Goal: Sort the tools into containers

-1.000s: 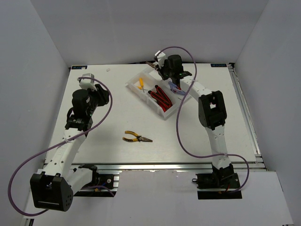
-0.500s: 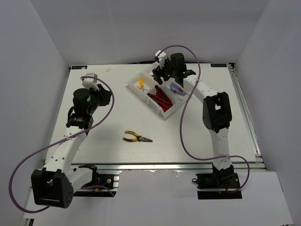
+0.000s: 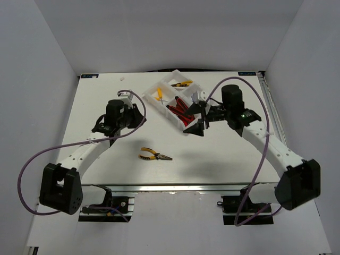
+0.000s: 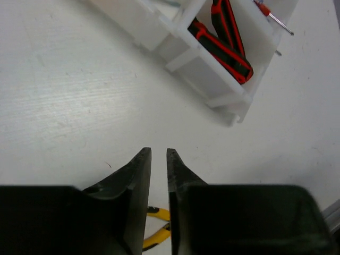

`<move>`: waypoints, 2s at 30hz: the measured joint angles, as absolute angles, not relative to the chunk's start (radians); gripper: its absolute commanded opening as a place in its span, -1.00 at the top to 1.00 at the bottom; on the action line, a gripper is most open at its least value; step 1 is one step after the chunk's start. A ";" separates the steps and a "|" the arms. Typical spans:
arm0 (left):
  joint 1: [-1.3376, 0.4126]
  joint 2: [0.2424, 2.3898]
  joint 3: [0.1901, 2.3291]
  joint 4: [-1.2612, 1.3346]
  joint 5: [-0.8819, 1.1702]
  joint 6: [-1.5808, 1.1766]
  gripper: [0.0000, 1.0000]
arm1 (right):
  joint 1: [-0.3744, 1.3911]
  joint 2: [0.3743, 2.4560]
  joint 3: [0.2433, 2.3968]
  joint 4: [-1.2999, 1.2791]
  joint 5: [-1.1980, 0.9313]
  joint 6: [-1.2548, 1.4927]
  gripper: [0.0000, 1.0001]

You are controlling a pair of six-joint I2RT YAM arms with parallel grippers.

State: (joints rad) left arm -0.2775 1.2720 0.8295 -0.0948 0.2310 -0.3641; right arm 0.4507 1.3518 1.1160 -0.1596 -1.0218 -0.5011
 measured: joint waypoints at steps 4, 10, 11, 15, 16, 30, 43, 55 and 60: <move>-0.336 1.258 0.805 -0.148 0.128 -0.520 -0.16 | 0.451 1.245 1.052 -0.178 -1.036 -0.490 -0.53; -0.399 1.215 0.766 -0.280 -0.047 -0.795 -0.50 | 0.451 1.224 1.035 -0.183 -1.021 -0.429 -0.57; -0.413 1.214 0.766 -0.302 -0.069 -0.838 -0.50 | 0.451 1.216 1.023 -0.181 -1.014 -0.425 -0.57; -0.483 1.225 0.776 -0.406 -0.173 -1.002 -0.45 | 0.448 1.184 0.973 -0.175 -0.995 -0.414 -0.60; -0.508 1.237 0.788 -0.439 -0.197 -1.043 -0.42 | 0.447 1.178 0.966 -0.173 -0.994 -0.411 -0.60; -0.715 1.418 0.886 -0.625 -0.370 -1.404 0.25 | 0.426 1.118 0.934 -0.146 -1.005 -0.400 -0.61; -0.722 1.526 0.886 -0.657 -0.369 -1.468 -0.04 | 0.419 1.096 0.934 -0.131 -1.018 -0.401 -0.61; -0.714 1.632 0.933 -0.641 -0.345 -1.443 -0.07 | 0.406 1.085 0.934 -0.132 -1.025 -0.409 -0.61; -0.681 1.649 0.951 -0.636 -0.340 -1.423 -0.03 | 0.396 1.085 0.934 -0.133 -1.029 -0.413 -0.61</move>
